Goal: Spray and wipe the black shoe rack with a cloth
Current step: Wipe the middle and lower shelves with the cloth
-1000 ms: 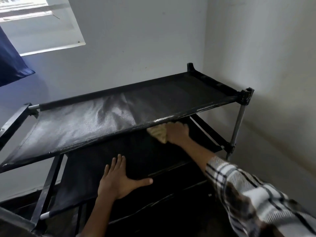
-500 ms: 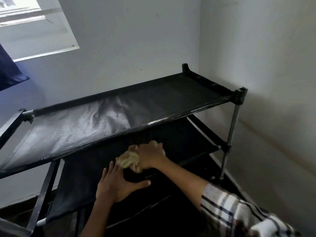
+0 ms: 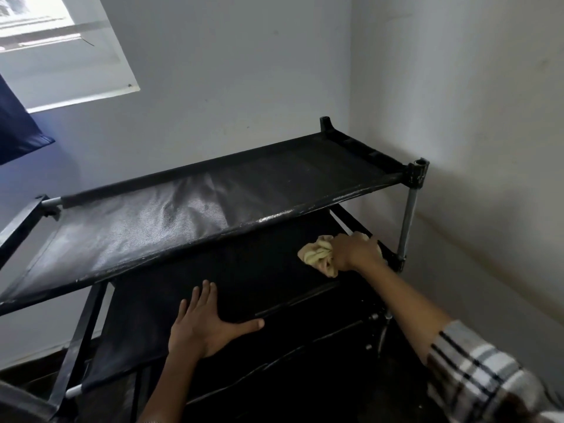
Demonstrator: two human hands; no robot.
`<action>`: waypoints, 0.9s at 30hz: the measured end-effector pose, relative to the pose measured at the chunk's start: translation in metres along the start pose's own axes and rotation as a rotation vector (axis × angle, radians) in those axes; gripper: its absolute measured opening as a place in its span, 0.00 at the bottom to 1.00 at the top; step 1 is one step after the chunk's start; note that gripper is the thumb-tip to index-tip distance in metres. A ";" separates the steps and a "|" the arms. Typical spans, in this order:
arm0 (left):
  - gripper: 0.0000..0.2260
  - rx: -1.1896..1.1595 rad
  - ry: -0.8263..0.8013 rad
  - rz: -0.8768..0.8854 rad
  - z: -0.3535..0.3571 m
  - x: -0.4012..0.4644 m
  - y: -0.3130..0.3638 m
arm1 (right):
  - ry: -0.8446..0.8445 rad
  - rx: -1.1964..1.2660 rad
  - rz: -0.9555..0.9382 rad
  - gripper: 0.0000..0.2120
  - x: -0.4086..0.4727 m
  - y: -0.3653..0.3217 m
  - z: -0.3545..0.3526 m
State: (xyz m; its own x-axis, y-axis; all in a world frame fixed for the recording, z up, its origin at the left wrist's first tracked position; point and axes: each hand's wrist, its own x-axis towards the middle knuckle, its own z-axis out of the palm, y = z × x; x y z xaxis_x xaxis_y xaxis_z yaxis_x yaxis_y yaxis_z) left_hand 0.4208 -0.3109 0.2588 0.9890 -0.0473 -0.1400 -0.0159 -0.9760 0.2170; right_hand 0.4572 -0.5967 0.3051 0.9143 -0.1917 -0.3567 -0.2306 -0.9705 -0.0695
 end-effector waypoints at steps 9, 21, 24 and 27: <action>0.64 -0.005 0.064 0.023 0.005 0.004 0.000 | 0.042 0.056 -0.427 0.27 -0.029 -0.135 0.032; 0.54 -0.087 0.534 0.163 -0.023 -0.054 -0.009 | 0.222 0.740 -0.418 0.16 -0.061 -0.108 0.005; 0.48 -0.076 0.600 0.151 -0.028 -0.094 -0.040 | 0.131 0.818 -0.557 0.18 -0.080 -0.080 -0.003; 0.45 -0.120 0.650 0.013 -0.018 -0.135 -0.074 | 0.065 0.998 -0.723 0.15 -0.116 -0.063 0.001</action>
State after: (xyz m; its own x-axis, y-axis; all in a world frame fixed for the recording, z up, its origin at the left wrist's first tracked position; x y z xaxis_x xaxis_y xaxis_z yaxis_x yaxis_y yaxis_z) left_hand 0.2912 -0.2284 0.2792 0.8767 0.1162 0.4668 -0.0488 -0.9439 0.3266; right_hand 0.3651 -0.5131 0.3499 0.9458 0.3077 0.1043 0.2077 -0.3257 -0.9224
